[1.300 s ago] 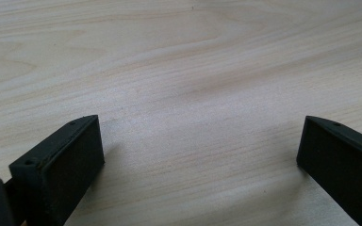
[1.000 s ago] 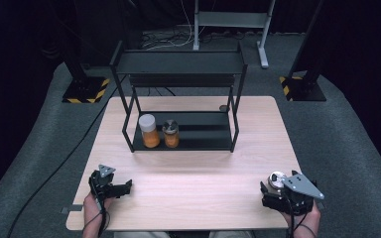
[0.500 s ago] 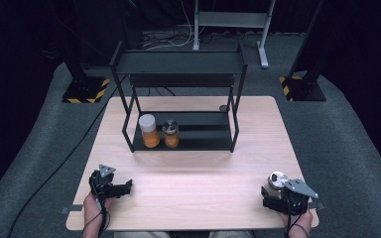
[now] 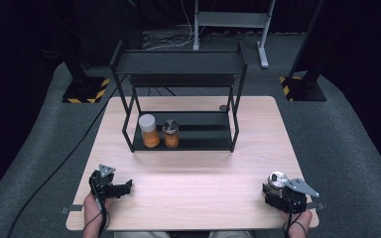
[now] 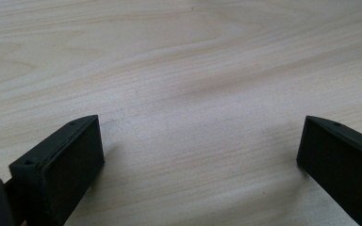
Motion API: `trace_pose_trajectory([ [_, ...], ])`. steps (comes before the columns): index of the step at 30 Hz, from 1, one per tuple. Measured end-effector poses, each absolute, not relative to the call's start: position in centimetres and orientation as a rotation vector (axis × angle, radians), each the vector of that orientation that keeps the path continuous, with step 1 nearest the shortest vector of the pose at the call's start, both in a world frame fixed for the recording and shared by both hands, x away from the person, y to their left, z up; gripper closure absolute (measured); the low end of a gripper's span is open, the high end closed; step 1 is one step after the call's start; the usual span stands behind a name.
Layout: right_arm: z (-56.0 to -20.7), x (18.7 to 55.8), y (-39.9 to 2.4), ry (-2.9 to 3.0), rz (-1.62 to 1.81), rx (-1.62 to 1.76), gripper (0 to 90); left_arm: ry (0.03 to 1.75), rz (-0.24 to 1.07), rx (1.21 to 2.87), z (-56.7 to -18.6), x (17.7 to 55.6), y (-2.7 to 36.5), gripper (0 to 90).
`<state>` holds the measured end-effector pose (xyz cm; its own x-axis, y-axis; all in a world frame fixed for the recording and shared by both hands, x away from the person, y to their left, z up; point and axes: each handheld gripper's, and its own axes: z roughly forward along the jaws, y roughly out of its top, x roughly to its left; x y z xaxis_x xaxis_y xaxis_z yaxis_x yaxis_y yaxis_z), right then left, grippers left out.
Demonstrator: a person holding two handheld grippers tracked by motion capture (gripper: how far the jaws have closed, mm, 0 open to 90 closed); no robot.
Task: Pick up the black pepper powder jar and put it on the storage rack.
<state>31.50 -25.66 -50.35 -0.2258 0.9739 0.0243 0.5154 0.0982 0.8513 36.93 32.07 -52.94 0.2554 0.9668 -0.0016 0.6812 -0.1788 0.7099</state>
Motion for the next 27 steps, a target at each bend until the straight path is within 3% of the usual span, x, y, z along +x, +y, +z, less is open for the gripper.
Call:
trace_pose_trajectory([
  [8,-50.3,31.4,-25.4,1.836,1.038,1.415,29.9,1.492,0.62,1.936,-52.9,36.9,32.1,0.6],
  [27,-48.7,30.8,-24.8,1.827,1.067,1.362,30.2,1.492,0.62,1.936,-52.9,36.9,32.1,0.6],
])
